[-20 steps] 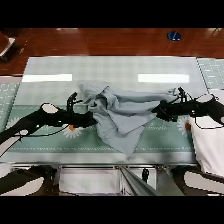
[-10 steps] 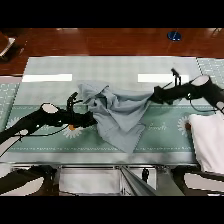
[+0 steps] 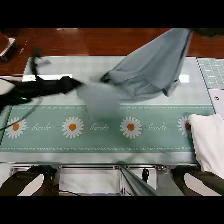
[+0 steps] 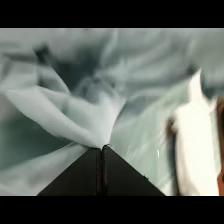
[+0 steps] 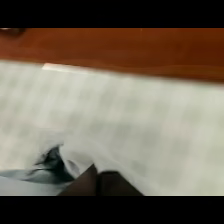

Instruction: Fold the shirts.

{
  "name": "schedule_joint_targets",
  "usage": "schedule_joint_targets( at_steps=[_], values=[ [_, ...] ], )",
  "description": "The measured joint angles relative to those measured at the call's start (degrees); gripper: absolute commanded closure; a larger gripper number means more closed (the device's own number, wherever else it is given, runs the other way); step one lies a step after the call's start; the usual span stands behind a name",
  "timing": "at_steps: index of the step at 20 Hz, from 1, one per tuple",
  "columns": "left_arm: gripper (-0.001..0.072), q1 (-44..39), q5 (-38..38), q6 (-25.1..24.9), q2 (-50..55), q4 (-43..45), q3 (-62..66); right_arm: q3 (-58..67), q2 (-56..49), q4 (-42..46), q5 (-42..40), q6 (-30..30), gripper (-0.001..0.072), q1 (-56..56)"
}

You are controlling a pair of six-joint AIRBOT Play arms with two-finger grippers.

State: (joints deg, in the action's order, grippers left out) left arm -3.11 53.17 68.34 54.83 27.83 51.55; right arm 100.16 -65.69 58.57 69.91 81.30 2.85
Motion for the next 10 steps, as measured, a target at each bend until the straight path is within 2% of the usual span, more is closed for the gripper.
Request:
schedule_joint_targets(
  at_steps=[5, 10],
  values=[
    [0.0695, 15.34, 1.05, 1.14, -19.21, 0.74, 12.59, 5.27, 14.64, 13.25, 3.15, 4.13, 0.0695, 0.0],
    [0.0694, 30.53, 3.17, 5.88, -34.42, 10.56, 16.48, 5.68, 25.66, 28.83, 11.85, 8.44, 0.0695, 0.0]
  ],
)
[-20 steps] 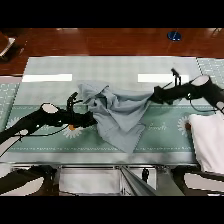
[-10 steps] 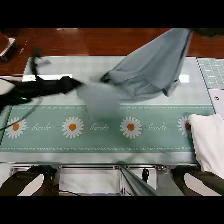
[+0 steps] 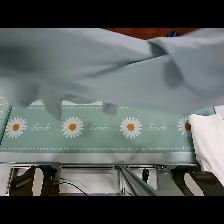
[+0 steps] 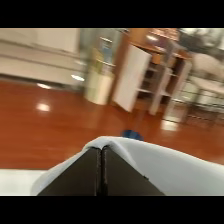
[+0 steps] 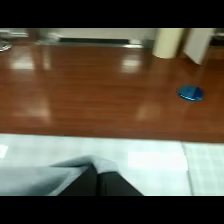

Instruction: Fold the shirts.

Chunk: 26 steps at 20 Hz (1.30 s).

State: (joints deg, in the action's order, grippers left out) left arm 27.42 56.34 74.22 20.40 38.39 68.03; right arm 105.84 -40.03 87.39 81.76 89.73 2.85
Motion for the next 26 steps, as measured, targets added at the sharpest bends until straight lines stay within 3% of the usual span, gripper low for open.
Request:
schedule_joint_targets(
  at_steps=[3, 7, 12, 17, 24, 25, 26],
  values=[
    [0.0694, 1.79, 2.38, 3.78, -4.33, 7.52, -0.63, -3.69, 4.0, 6.95, 6.29, 1.75, 0.0695, 0.0],
    [0.0694, -2.4, 8.04, 5.77, -5.79, 11.93, -7.5, -16.28, 7.17, 10.29, 10.99, 3.15, 0.0695, 0.0],
    [0.0694, -6.91, 12.2, 6.27, -1.9, 11.67, -23.96, -37.31, 4.74, 10.73, 2.71, 5.38, 0.0695, 0.0],
    [0.0694, -11.1, 4.39, 1.18, 14.25, 4.81, -33.03, -42.32, -12.17, 6.05, -8.85, 4.83, 0.0695, 0.0],
    [0.0692, -14.97, -2.38, -5.79, 46.12, -3.3, -25.73, -27.39, -40.44, 0.66, -13.53, 3.67, 0.0694, 0.04],
    [0.0609, -15.08, -2.36, -6.1, 49.16, -3.72, -23.98, -25.18, -43.47, -0.92, -13.88, 3.74, 0.0652, 0.2],
    [0.034, -15.17, -2.23, -6.36, 51.45, -3.87, -22.4, -23.3, -46.1, -3.15, -13.94, 3.91, 0.047, 0.66]
  ],
)
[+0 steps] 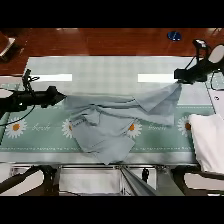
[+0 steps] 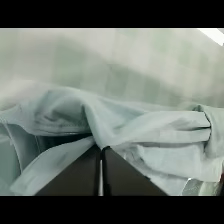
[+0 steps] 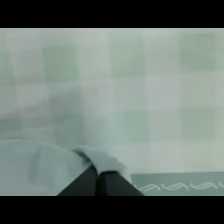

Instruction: Fold the shirts.

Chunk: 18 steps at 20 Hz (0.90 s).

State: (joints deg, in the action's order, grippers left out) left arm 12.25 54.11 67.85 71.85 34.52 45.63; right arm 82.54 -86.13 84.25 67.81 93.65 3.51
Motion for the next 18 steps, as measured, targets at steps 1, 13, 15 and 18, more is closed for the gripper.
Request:
schedule_joint_targets(
  at_steps=[1, 13, 15, 18],
  values=[
    [0.0199, -0.07, 0.26, -0.17, 1.9, -0.5, 1.57, 1.33, -2.05, -2.47, -0.15, 0.28, 0.0343, 0.63],
    [0.0199, 15.63, 14.97, -0.52, 3.21, 9.11, 3.43, -11.1, 6.32, -17.59, 5.79, -8.63, 0.0309, 21.38],
    [0.02, 15.58, 12.44, -3.45, 3.13, 5.84, -2.1, -21.05, 10.8, -19.02, 2.45, -10.36, 0.0309, 22.75],
    [0.02, 13.81, 8.11, -9.51, 3.98, -1.25, -7.23, -32.63, 15.3, -23.02, -1.14, -12.52, 0.0309, 23.69]
  ],
)
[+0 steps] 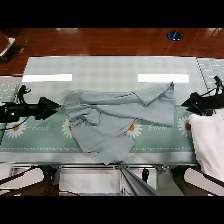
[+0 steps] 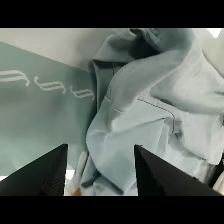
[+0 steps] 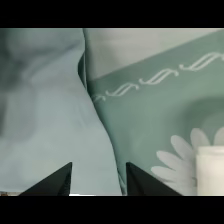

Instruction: Fold the shirts.

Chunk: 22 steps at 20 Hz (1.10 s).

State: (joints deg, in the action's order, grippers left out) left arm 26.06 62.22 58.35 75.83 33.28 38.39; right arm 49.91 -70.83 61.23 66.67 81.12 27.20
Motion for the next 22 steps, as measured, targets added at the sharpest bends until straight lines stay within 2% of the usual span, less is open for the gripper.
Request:
schedule_joint_targets(
  at_steps=[3, 7, 8, 9, 10, 22],
  values=[
    [0.02, -2.89, -2.97, -5.09, 1.42, -5.53, -1.62, -5.68, 1.79, -2.82, -1.44, -1.38, 0.0309, 0.35],
    [0.0205, -6.8, -5.6, -7.87, 3.85, -8.59, -0.68, -8.33, 2.56, -4.22, -1.95, -2.08, 0.0309, 0.48],
    [0.0311, -7.45, -6.08, -8.07, 4.44, -8.9, -0.13, -8.61, 2.69, -4.37, -1.92, -2.12, 0.0309, 0.52],
    [0.0622, -7.89, -6.36, -8.24, 4.87, -9.16, 0.39, -8.85, 2.75, -4.35, -2.05, -2.19, 0.0309, 0.52],
    [0.0694, -8.22, -6.58, -8.26, 5.2, -9.4, 0.92, -8.98, 2.78, -4.11, -1.99, -2.23, 0.0309, 0.52],
    [0.0694, -9.03, -2.82, -8.2, 6.08, -9.97, 4.96, -9.33, -0.42, 0.92, -2.45, 2.47, 0.0308, 0.52]
  ],
)
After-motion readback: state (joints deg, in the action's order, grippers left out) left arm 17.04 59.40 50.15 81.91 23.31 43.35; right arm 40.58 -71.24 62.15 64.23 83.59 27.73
